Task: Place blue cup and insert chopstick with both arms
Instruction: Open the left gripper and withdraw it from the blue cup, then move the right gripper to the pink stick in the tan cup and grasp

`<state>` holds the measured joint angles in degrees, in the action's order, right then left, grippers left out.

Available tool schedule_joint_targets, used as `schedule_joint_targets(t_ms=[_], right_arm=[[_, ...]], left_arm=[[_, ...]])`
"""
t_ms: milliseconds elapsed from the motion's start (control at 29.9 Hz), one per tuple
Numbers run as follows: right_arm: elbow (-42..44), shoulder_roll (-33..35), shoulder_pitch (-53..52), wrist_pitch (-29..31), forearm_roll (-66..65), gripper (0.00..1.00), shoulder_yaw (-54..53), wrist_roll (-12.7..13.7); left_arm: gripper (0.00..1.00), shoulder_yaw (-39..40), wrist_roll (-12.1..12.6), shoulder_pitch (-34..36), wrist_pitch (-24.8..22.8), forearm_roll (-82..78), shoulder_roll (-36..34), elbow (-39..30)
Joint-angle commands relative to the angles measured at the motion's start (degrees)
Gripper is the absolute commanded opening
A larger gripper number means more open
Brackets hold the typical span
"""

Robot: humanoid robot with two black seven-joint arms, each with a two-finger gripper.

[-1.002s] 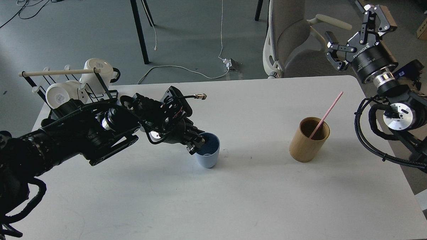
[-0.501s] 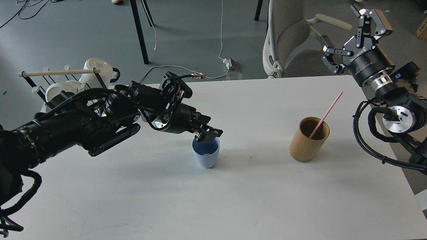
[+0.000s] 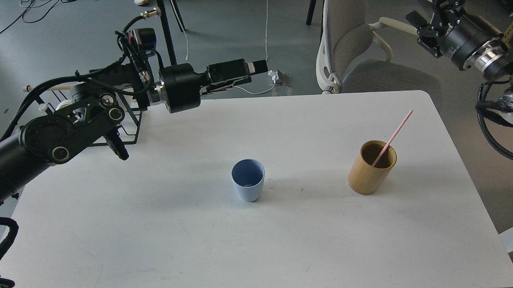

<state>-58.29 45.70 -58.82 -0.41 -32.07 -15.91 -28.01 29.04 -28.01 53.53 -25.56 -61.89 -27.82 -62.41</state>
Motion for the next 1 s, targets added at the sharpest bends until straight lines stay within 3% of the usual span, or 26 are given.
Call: schedule_joint_targets(t_ms=[0,134,267,535,768,969], right_arm=[[-5.58,7.19,1.94,-9.05,-12.64,0.99,3.59,0.01],[-13.58,13.96,8.09,-19.07,-16.71,0.99,5.01,0.01],[-17.29,15.38,13.80,-27.59,-17.41,0.98,5.36,0.01],[-11.32,8.97,20.67,-27.59,-21.63,0.95,5.36,0.01],[-3.77,-2.36,22.87,-27.59,-22.69,0.91,5.80,0.01],[0.20,-8.87,23.04,-27.59,-22.78,0.67,9.49,0.01]], left_arm=[[0.91,9.42,0.01,-8.68,-0.01,8.27,-1.80,-4.64],[0.91,21.29,0.01,-18.79,-0.71,8.80,-1.10,-8.77],[0.91,28.16,0.01,-26.18,-1.86,10.12,0.65,-12.55],[0.91,30.72,0.01,-33.31,-1.77,10.38,4.26,-14.14],[0.91,30.72,0.01,-34.54,-1.68,10.39,5.05,-14.23],[0.91,30.72,0.01,-34.63,-1.60,10.39,5.05,-14.23]])
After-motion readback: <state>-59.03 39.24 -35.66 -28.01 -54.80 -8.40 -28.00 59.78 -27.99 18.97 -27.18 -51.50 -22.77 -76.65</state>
